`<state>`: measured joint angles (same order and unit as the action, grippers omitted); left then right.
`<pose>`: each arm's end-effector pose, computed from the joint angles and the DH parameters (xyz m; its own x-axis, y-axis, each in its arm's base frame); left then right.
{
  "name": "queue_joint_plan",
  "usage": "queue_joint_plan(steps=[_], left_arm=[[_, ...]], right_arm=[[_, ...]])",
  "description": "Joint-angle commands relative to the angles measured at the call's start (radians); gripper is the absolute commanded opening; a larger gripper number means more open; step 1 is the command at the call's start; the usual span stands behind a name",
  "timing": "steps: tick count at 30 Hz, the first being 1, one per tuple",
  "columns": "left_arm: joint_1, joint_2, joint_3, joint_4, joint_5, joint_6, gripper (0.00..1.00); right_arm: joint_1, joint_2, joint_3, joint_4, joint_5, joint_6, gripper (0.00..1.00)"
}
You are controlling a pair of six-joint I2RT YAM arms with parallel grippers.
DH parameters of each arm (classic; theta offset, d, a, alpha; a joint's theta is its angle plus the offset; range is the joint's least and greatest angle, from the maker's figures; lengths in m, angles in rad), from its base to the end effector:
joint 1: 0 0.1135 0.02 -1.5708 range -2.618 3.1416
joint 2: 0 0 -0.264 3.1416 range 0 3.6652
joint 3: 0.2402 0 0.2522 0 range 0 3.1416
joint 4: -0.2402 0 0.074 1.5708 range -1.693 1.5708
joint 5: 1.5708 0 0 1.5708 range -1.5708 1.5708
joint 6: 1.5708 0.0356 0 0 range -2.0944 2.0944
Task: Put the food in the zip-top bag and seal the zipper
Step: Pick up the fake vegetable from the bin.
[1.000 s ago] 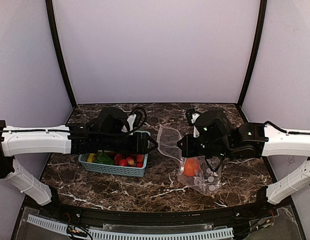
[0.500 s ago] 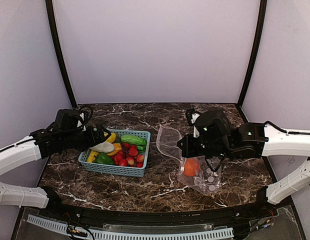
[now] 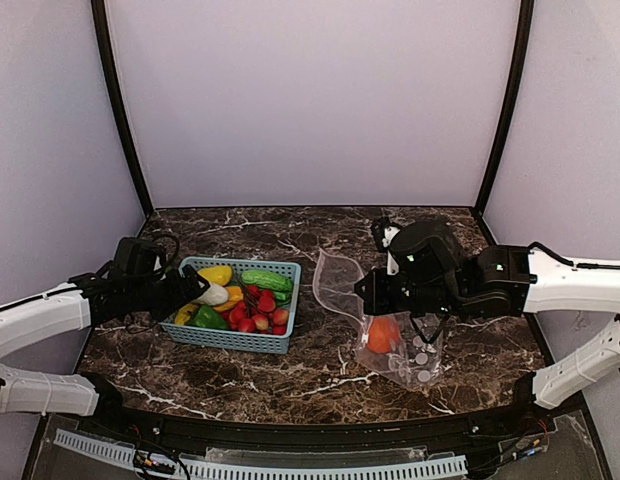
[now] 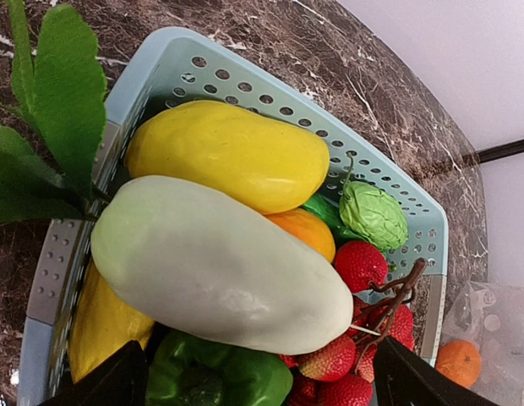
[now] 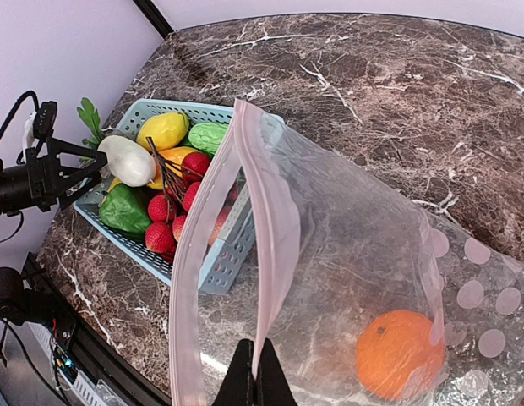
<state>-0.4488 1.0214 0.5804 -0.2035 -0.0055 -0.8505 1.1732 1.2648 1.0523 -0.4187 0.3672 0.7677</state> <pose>0.1955 -0.0939 0.2225 -0.6802 -0.5066 -0.5298 -0.1233 0.7915 -0.5987 0.1199 0.2524 0.3089 -0.6841 0.0451 -0.7280 -0.3797 0.8302 0.4082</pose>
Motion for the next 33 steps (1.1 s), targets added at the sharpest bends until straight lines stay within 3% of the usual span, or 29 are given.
queue_joint_plan(steps=[1,15,33], left_arm=[[0.020,0.020,-0.031,0.045,-0.017,-0.024,0.91],[0.084,0.108,-0.051,0.172,0.025,-0.039,0.89],[0.107,0.152,-0.079,0.278,0.033,-0.065,0.63]], right_arm=[[-0.005,-0.011,-0.002,0.003,0.012,-0.006,0.00],[-0.007,0.018,0.023,0.004,-0.004,-0.022,0.00],[-0.008,0.027,0.024,0.002,-0.014,-0.020,0.00]])
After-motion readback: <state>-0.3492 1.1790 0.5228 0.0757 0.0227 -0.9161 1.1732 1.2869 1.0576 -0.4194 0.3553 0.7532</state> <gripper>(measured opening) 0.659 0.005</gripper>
